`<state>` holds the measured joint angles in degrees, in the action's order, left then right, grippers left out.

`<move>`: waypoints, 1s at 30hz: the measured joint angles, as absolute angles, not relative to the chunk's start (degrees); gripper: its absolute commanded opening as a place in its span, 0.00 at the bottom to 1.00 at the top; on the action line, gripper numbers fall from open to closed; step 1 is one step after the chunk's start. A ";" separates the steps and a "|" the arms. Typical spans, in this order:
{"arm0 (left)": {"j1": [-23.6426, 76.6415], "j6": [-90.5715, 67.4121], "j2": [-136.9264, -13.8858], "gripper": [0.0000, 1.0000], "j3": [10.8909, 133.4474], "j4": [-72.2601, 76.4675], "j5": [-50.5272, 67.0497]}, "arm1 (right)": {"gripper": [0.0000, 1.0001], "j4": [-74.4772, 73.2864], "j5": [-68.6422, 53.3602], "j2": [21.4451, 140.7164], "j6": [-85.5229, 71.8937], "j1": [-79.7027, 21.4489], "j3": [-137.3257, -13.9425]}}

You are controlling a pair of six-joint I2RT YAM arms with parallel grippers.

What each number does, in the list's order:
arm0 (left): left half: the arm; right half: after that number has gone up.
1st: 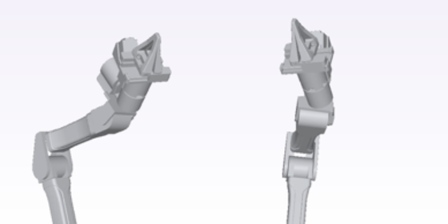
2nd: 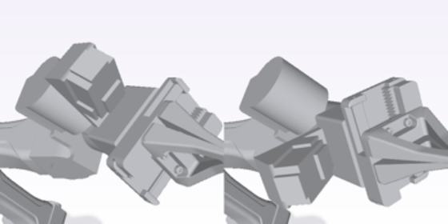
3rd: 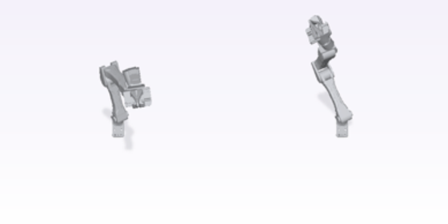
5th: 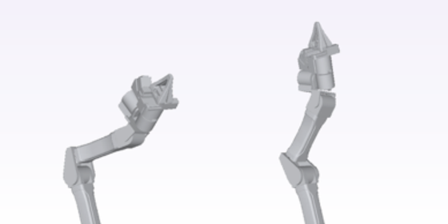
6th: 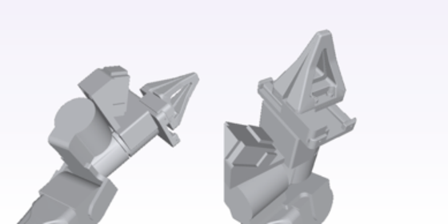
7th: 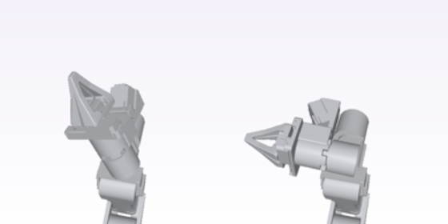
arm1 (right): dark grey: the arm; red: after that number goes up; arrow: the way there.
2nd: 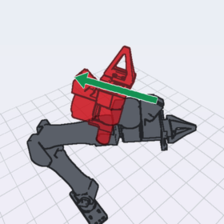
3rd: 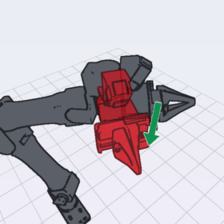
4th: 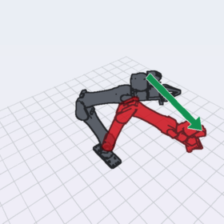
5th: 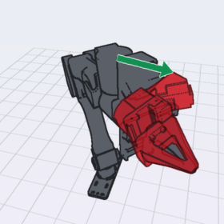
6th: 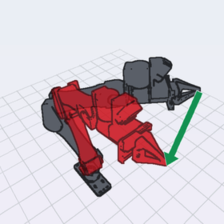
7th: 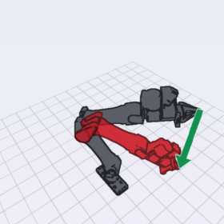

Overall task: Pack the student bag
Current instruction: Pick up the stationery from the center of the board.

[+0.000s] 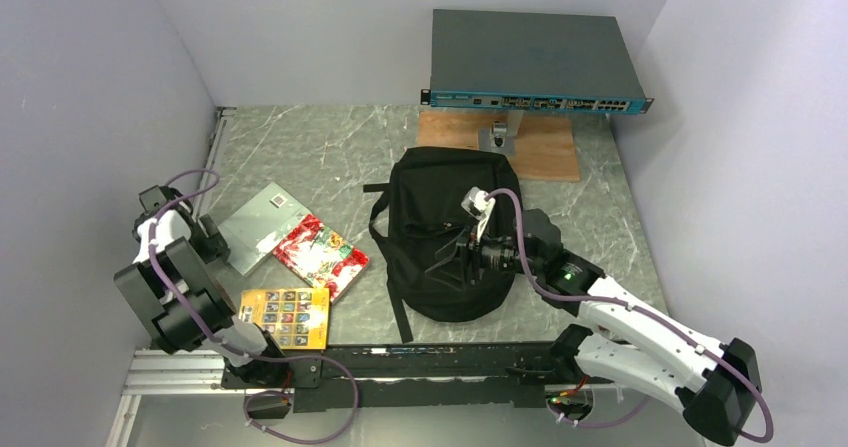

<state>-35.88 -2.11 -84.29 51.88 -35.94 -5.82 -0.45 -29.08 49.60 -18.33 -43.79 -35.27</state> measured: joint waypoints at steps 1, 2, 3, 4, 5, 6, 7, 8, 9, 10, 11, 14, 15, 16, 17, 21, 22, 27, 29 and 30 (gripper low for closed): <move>-36.32 -2.07 -84.97 0.79 51.92 -36.29 -5.61 | 0.61 -0.47 -29.06 49.06 -18.28 -44.31 -35.00; -37.04 -2.04 -85.93 0.79 52.31 -36.99 -5.28 | 0.61 -0.56 -29.04 48.60 -18.17 -44.82 -34.79; -37.56 -2.04 -86.94 0.79 52.75 -37.43 -5.15 | 0.61 -0.58 -29.04 48.23 -18.11 -45.28 -34.59; -37.98 -1.85 -88.18 0.79 53.39 -37.85 -4.95 | 0.61 -0.62 -28.95 47.86 -18.00 -45.80 -34.41; -38.37 -1.48 -89.34 0.79 53.93 -38.04 -4.80 | 0.61 -0.64 -28.95 47.66 -17.93 -46.11 -34.30; -38.68 -1.04 -90.76 0.79 54.61 -38.24 -4.69 | 0.61 -0.67 -28.86 47.44 -17.87 -46.59 -34.17; -38.76 -0.75 -91.70 0.78 54.92 -38.26 -4.64 | 0.61 -0.71 -28.80 47.22 -17.69 -46.98 -34.06; -38.79 -0.58 -92.27 0.78 55.05 -38.44 -4.45 | 0.61 -0.84 -28.64 47.03 -17.50 -47.42 -34.00; -38.85 -0.34 -92.77 0.77 55.13 -38.61 -4.32 | 0.61 -0.91 -28.56 46.92 -17.41 -47.70 -34.00; -38.92 -0.03 -93.25 0.75 55.24 -38.92 -4.29 | 0.61 -0.95 -28.38 46.83 -17.26 -48.05 -34.00; -38.92 0.23 -93.65 0.73 55.37 -39.11 -4.27 | 0.61 -1.06 -28.16 46.74 -17.04 -48.36 -34.00; -39.11 0.91 -95.66 0.67 56.60 -40.01 -3.79 | 0.61 -1.65 -27.33 46.70 -16.62 -49.08 -34.00; -39.18 1.02 -96.29 0.64 57.17 -40.38 -3.42 | 0.61 -1.83 -27.20 46.70 -16.53 -49.25 -34.00; -39.20 1.19 -96.82 0.59 57.67 -40.86 -2.94 | 0.61 -1.98 -27.07 46.70 -16.43 -49.34 -34.00; -39.20 1.37 -97.25 0.52 58.08 -41.21 -2.52 | 0.61 -2.09 -26.98 46.70 -16.38 -49.34 -34.00; -39.18 2.11 -97.58 0.35 58.33 -41.36 -1.98 | 0.61 -2.72 -26.02 46.70 -16.01 -49.41 -34.00; -39.18 2.26 -97.60 0.33 58.33 -41.32 -2.15 | 0.61 -2.92 -25.76 46.70 -15.97 -49.43 -34.00; -38.70 2.44 -97.54 0.19 58.33 -41.30 -2.85 | 0.61 -3.14 -24.47 46.70 -15.81 -49.45 -34.00; -38.28 2.39 -97.45 0.17 58.30 -41.23 -3.14 | 0.61 -3.20 -24.01 46.70 -15.79 -49.45 -34.00; -38.15 2.37 -97.43 0.14 58.28 -41.21 -3.27 | 0.61 -3.22 -23.90 46.70 -15.77 -49.45 -34.00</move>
